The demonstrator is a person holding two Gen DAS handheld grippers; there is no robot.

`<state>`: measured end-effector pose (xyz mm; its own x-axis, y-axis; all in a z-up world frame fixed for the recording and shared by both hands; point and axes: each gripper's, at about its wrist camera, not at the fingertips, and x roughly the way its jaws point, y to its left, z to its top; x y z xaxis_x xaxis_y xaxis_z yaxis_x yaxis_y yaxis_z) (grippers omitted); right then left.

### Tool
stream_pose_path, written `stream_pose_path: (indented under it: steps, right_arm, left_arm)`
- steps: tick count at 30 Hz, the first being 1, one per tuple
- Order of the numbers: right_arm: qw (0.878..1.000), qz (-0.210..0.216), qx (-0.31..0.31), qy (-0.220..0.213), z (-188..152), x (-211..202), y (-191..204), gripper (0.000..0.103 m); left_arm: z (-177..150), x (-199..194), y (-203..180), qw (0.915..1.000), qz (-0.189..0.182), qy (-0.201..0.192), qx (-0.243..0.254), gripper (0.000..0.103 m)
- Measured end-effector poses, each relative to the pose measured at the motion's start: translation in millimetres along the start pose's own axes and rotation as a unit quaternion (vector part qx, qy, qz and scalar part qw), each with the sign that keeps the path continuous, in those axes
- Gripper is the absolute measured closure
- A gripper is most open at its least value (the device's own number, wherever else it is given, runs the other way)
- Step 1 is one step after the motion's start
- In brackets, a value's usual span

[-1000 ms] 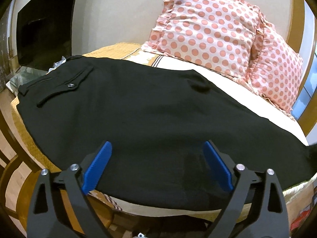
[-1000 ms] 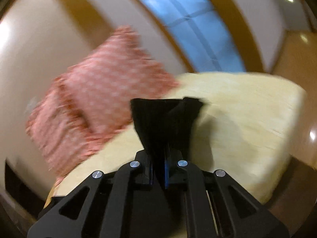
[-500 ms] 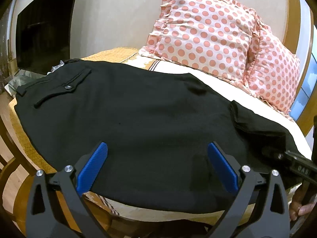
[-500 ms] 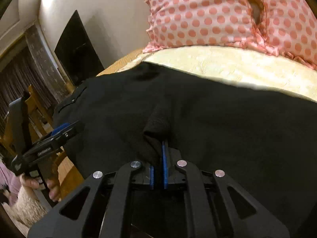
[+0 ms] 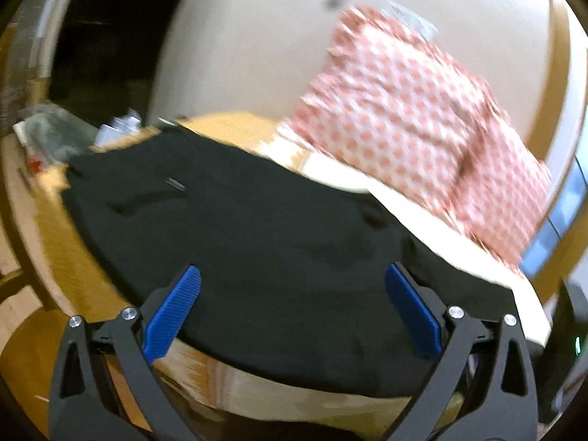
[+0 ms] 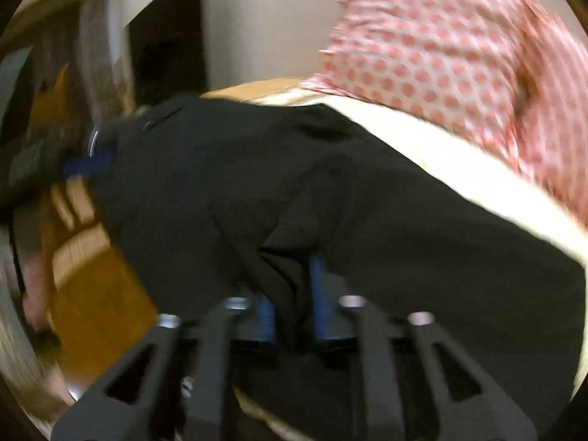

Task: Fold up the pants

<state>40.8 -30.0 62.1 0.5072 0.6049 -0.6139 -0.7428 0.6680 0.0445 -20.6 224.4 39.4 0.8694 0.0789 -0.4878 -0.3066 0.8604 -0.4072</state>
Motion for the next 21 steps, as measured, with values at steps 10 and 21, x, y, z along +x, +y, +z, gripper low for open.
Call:
stream_pose_path:
  steps: [10,21]
  right_arm:
    - [0.995,-0.049,0.091,0.010,12,19,-41,0.044]
    - [0.996,-0.045,0.076,0.000,12,25,-39,0.045]
  left_arm:
    - [22,-15,74,0.9919,0.087,-0.015,-0.091,0.003]
    - [24,20,115,0.9807,0.042,0.057,-0.182,0.012]
